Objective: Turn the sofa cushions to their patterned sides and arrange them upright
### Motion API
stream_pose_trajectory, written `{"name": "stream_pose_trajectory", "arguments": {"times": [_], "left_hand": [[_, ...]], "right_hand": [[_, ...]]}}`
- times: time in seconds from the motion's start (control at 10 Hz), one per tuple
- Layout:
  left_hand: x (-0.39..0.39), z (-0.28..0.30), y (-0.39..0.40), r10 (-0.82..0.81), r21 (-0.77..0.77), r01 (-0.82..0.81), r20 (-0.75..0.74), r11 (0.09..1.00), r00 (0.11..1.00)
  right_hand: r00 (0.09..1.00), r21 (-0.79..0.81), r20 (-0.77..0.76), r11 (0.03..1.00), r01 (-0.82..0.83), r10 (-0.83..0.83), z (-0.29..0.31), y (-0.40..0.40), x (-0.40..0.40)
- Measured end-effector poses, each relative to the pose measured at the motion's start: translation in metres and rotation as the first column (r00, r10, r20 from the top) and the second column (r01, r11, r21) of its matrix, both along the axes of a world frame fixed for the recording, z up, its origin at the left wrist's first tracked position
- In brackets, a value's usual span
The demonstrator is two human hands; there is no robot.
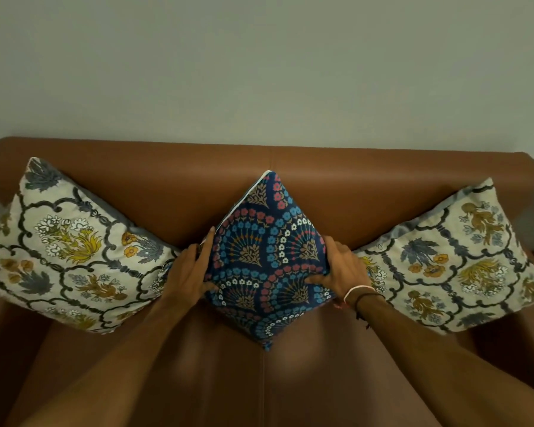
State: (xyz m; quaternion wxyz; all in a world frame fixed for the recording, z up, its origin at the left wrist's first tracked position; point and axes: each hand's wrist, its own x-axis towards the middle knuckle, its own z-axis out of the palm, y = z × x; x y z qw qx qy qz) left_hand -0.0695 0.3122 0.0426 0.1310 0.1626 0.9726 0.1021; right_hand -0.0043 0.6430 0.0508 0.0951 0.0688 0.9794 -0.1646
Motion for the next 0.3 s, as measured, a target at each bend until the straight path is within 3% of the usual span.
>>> {"name": "stream_pose_trajectory", "arguments": {"times": [0.2,0.3], "left_hand": [[0.031,0.055,0.017,-0.092,-0.166,0.077,-0.085,0.983,0.992],[0.072,0.094,0.04,-0.136,-0.151,0.106,-0.204,0.983,0.969]], "right_hand": [[0.999,0.096,0.004,0.994,-0.047,0.047,0.044,-0.009,0.022],[0.994,0.165,-0.059,0.983,-0.077,0.088,0.083,-0.012,0.05]]}}
